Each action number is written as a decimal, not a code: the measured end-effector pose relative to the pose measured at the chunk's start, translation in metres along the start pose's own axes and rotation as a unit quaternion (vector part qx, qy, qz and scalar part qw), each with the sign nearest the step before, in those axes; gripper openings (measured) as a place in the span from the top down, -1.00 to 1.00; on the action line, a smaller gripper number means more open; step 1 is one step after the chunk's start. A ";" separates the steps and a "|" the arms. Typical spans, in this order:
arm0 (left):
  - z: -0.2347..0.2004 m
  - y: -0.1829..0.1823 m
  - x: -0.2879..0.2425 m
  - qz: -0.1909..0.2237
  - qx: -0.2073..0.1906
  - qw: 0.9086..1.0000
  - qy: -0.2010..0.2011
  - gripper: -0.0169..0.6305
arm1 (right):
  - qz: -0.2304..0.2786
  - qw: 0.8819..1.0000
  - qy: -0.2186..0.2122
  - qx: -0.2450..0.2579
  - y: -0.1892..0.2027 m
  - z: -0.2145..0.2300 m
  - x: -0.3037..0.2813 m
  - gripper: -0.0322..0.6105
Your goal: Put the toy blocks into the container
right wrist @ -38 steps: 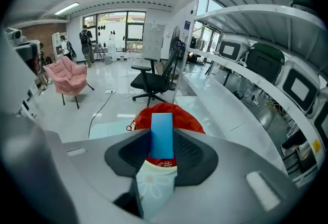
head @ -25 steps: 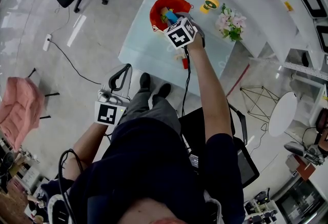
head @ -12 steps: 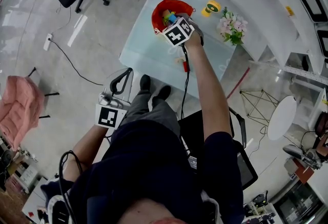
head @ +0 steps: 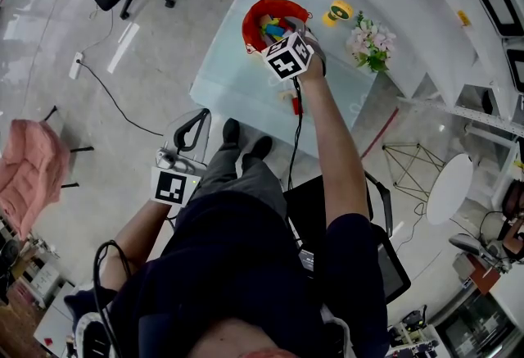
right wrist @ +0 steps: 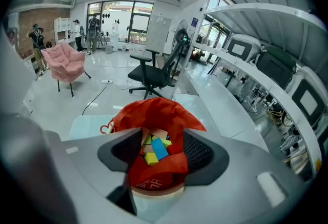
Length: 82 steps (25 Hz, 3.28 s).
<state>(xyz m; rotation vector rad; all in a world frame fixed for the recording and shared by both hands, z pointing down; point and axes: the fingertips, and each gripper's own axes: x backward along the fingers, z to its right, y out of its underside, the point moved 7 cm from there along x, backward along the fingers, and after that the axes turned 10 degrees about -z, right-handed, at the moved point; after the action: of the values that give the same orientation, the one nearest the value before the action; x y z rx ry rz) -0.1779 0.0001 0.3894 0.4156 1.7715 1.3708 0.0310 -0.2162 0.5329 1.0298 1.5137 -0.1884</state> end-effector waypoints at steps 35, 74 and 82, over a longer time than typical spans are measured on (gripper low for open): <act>0.013 0.006 0.002 -0.019 -0.017 1.000 0.011 0.94 | 0.004 0.998 0.017 -0.056 0.153 -0.047 0.066 -0.02; 0.021 0.019 0.004 -0.059 -0.042 0.997 0.001 0.94 | -0.131 0.974 -0.064 -0.174 0.279 -0.134 -0.054 0.22; 0.019 0.021 0.006 -0.062 -0.040 0.997 -0.003 0.94 | -0.125 0.962 -0.093 -0.223 0.282 -0.133 -0.053 0.35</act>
<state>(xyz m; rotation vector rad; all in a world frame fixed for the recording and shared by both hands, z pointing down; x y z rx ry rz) -0.1713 0.0238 0.4046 0.2614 1.7029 1.3466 0.1202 0.0107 0.7349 0.4486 1.4233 -0.1101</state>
